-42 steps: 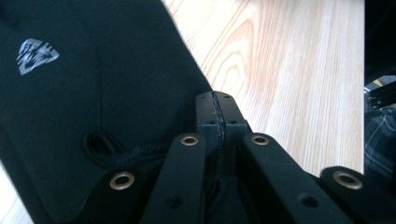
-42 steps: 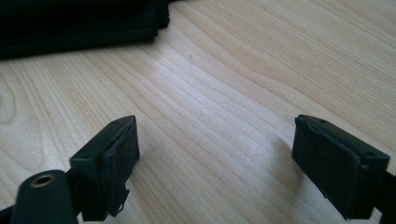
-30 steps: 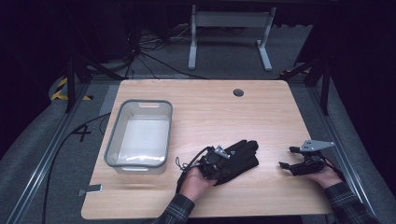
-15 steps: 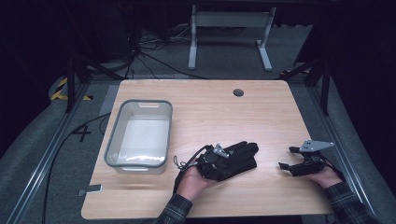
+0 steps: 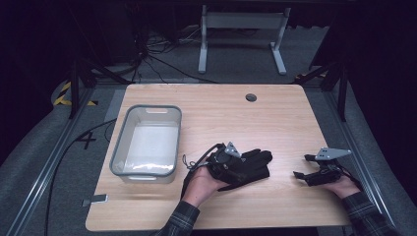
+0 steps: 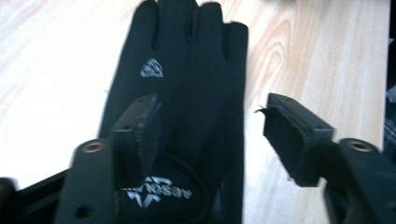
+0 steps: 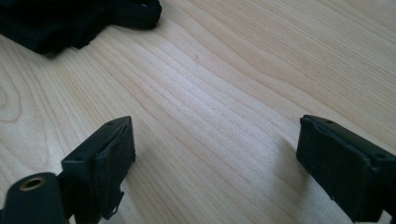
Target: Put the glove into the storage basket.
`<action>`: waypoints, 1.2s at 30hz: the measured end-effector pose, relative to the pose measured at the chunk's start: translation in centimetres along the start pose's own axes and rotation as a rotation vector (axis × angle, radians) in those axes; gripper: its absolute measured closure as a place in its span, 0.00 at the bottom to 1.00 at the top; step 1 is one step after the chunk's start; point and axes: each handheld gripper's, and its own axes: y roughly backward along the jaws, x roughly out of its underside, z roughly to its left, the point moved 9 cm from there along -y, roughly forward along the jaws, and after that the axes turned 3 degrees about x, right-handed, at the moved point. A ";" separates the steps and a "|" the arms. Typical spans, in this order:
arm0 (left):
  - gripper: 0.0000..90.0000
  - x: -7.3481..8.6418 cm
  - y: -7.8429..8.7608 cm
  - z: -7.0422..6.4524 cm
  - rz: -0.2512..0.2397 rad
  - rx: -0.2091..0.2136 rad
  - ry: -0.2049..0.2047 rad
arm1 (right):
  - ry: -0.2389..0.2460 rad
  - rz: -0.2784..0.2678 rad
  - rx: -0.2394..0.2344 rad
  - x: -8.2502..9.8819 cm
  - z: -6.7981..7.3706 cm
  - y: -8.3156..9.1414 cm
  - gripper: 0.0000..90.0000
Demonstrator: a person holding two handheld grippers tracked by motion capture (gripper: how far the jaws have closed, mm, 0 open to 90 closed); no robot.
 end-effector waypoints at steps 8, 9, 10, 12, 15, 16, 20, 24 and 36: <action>0.23 -0.8 -1.5 1.9 0.047 -0.018 -0.043 | 0.000 0.000 0.000 0.0 0.0 0.0 0.13; 0.22 -0.8 -1.8 2.0 0.054 -0.023 -0.051 | 0.000 0.000 0.001 0.0 0.0 0.0 0.13; 0.21 -0.8 -2.1 2.1 0.060 -0.024 -0.060 | -0.001 0.000 0.001 0.0 0.0 0.0 0.13; 0.18 -0.6 -2.8 2.3 0.080 -0.018 -0.063 | 0.000 0.001 0.000 0.0 0.0 0.0 0.13; 0.17 -0.4 -3.4 2.4 0.098 -0.019 -0.069 | 0.000 0.001 0.000 0.0 0.0 0.0 0.13; 0.16 -0.2 -3.9 2.5 0.116 -0.020 -0.081 | 0.000 0.001 0.000 0.0 0.0 0.0 0.13; 0.15 0.0 -4.4 2.5 0.139 -0.038 -0.104 | 0.000 0.001 0.000 0.0 0.0 0.0 0.13; 0.13 0.3 -4.9 2.4 0.154 -0.056 -0.117 | 0.001 0.001 0.000 0.0 0.0 0.0 0.13; 0.14 0.8 -5.2 2.5 0.169 -0.030 -0.099 | 0.001 0.001 -0.002 0.0 0.0 0.0 0.13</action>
